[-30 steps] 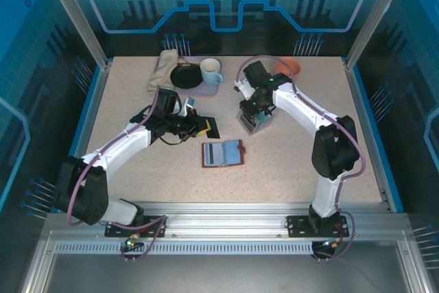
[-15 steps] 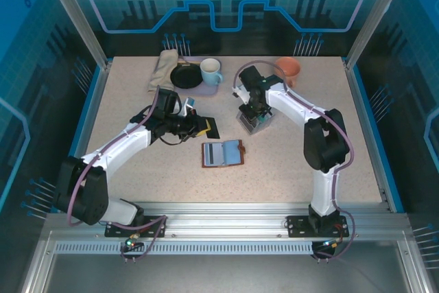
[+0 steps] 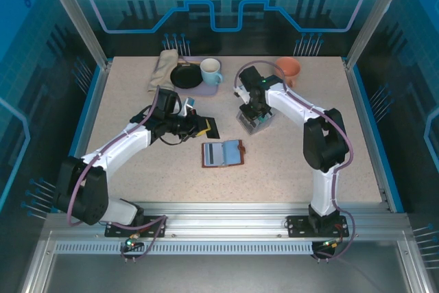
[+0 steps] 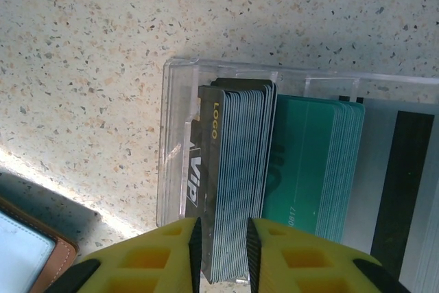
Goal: Put the credit cards into the card holder
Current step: Place the credit card in the storage box.
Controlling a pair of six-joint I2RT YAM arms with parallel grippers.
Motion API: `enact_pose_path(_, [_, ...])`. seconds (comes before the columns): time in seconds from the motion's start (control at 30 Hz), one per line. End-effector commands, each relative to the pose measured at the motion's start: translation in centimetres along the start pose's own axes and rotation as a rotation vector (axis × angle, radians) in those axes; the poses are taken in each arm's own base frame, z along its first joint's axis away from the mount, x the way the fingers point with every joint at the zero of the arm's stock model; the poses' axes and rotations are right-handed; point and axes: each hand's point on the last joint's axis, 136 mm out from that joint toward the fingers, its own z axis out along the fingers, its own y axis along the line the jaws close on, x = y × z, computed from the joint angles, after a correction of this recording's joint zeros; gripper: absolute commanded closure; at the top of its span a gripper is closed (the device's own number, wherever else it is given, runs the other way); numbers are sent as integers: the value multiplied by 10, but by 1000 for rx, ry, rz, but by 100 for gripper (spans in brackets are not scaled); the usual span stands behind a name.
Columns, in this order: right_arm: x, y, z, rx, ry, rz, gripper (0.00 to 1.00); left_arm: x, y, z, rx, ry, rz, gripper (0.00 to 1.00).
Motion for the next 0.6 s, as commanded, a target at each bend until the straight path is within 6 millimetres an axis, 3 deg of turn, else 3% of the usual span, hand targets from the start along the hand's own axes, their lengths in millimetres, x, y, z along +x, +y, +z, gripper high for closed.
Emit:
enact_pose_path(0.0, [-2, -1, -15, 4, -11, 41, 72, 3, 1, -3, -10, 4, 19, 91])
enact_pose_path(0.1, [-1, 10, -46, -64, -81, 121, 63, 10, 14, -4, -79, 25, 14, 92])
enact_pose_path(0.2, [7, 44, -66, -212, -129, 193, 53, 22, 30, -2, -164, 74, 32, 93])
enact_pose_path(0.33, [32, 84, -56, -282, -60, 247, 48, 42, 34, 11, -190, 146, 74, 96])
enact_pose_path(0.43, [50, 102, -45, -248, 4, 242, 42, 50, 35, 24, -190, 173, 91, 97])
enact_pose_path(0.57, [73, 109, -31, -168, 86, 227, 35, 54, 39, 38, -188, 192, 81, 98])
